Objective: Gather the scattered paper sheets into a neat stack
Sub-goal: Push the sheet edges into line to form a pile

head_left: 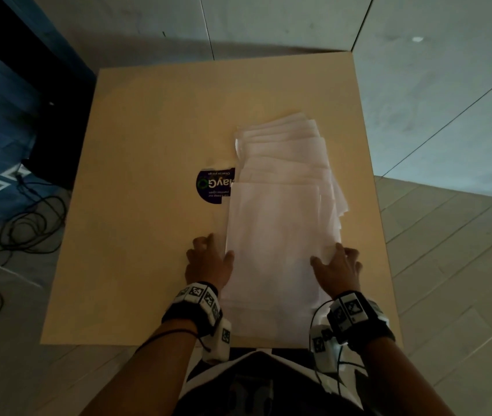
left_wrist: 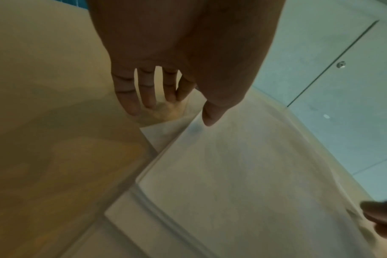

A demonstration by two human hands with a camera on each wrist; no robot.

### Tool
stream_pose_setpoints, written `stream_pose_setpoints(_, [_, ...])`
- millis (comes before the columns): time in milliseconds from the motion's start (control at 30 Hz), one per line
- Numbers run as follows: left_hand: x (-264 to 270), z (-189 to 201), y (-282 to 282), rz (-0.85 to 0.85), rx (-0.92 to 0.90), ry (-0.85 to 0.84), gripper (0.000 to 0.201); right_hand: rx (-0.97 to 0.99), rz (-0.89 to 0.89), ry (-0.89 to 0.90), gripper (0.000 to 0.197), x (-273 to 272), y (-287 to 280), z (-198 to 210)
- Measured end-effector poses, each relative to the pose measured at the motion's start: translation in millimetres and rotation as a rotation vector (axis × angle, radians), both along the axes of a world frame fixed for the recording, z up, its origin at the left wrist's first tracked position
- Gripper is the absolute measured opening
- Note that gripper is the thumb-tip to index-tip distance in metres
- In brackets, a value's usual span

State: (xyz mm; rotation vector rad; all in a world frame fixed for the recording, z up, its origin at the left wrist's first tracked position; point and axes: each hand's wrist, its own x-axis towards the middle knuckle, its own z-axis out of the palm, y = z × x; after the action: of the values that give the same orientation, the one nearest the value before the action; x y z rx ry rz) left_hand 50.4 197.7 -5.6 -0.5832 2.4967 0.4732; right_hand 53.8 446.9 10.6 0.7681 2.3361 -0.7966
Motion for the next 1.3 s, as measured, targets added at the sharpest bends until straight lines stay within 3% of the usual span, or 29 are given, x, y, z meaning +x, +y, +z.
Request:
stream_pose_setpoints(167, [-24, -6, -1, 0.059, 0.047, 0.075, 0.039, 0.052, -0.059, 0.014, 0.059, -23, 6, -3])
stream_pose_setpoints(367, [-36, -15, 12, 0.14, 0.169, 0.048, 0.042, -0.032, -0.089, -0.006, 0.064, -37, -3, -7])
stream_pose_setpoints(567, [-45, -16, 8, 0.205, 0.153, 0.026, 0.041, -0.108, -0.211, 0.008, 0.065, -43, 6, -6])
stream_pose_setpoints(733, [-45, -19, 16, 0.224, 0.268, 0.017, 0.024, -0.152, -0.173, 0.007, 0.064, -46, -4, -5])
stream_pose_setpoints(1000, [-40, 4, 9, 0.374, 0.145, -0.051, 0.064, -0.09, -0.235, -0.015, 0.078, -32, 5, -4])
stream_pose_setpoints(1300, [-11, 1, 45, 0.224, 0.139, -0.086, 0.065, -0.167, -0.202, -0.075, 0.069, -2, -8, -7])
